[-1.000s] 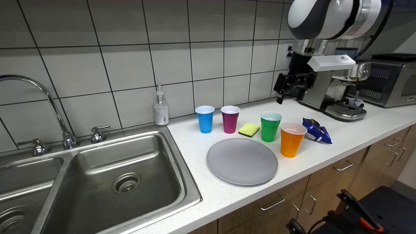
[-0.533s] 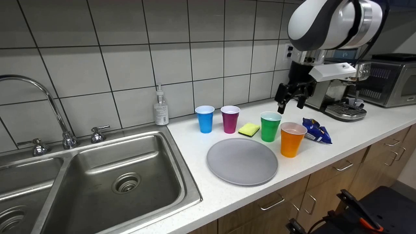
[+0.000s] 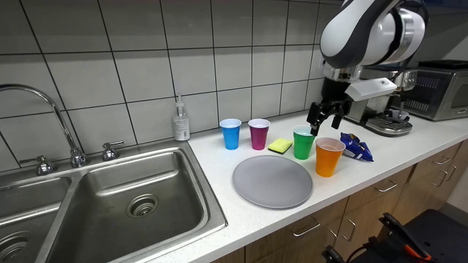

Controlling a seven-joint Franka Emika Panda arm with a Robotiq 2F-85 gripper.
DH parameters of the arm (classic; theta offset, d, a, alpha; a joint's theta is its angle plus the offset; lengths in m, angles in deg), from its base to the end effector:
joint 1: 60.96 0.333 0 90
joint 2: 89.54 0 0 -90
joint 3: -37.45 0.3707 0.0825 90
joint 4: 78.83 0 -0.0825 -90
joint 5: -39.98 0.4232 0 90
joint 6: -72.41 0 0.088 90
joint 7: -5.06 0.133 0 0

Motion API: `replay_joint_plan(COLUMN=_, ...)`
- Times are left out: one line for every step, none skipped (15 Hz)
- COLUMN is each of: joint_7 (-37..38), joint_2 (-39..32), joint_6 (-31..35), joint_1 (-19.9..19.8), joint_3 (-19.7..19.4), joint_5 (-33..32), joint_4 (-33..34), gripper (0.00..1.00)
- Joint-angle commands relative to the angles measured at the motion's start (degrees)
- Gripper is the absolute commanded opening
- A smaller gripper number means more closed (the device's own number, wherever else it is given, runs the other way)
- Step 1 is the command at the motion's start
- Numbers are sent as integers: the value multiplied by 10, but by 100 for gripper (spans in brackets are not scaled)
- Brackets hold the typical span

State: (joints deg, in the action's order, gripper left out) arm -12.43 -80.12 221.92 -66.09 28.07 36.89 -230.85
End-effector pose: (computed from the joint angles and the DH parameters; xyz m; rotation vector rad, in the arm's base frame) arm 0.4329 -0.1098 0.3037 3.0970 0.1510 0.1761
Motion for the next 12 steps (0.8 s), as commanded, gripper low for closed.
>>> replay_joint_plan(joint_7=14, joint_2=-22, joint_6=23, joint_1=-2, joint_3=9, joint_5=-8, joint_4=0, gripper=100)
replay_joint_plan(joint_7=14, joint_2=-29, joint_6=26, joint_1=-1, joint_3=9, joint_5=-3, joint_4=2, gripper=100)
replay_joint_plan(joint_7=10, joint_2=-37, joint_6=30, joint_1=1, joint_3=9, joint_5=3, joint_4=4, gripper=100)
replay_joint_plan(joint_7=9, joint_2=-47, joint_6=36, joint_1=1, joint_3=9, joint_5=5, joint_4=6, gripper=100)
replay_joint_plan(joint_7=9, joint_2=-56, joint_6=41, joint_1=1, joint_3=10, joint_5=7, joint_4=8, gripper=100)
replay_joint_plan(joint_7=6, joint_2=-65, joint_6=47, joint_1=2, joint_3=10, joint_5=10, joint_4=11, gripper=100)
replay_joint_plan(joint_7=4, joint_2=-75, joint_6=55, joint_1=2, joint_3=11, joint_5=14, joint_4=13, gripper=100)
replay_joint_plan(joint_7=2, joint_2=-84, joint_6=61, joint_1=2, joint_3=12, joint_5=18, joint_4=15, gripper=100)
replay_joint_plan(joint_7=-2, joint_2=-93, joint_6=68, joint_1=2, joint_3=14, joint_5=24, joint_4=17, gripper=100)
replay_joint_plan(joint_7=0, joint_2=-102, joint_6=77, joint_1=2, joint_3=16, joint_5=25, joint_4=18, gripper=100)
replay_joint_plan(joint_7=-5, joint_2=-109, joint_6=81, joint_1=2, joint_3=18, joint_5=33, joint_4=20, gripper=100)
replay_joint_plan(joint_7=-5, joint_2=-118, joint_6=88, joint_1=2, joint_3=21, joint_5=36, joint_4=23, gripper=100)
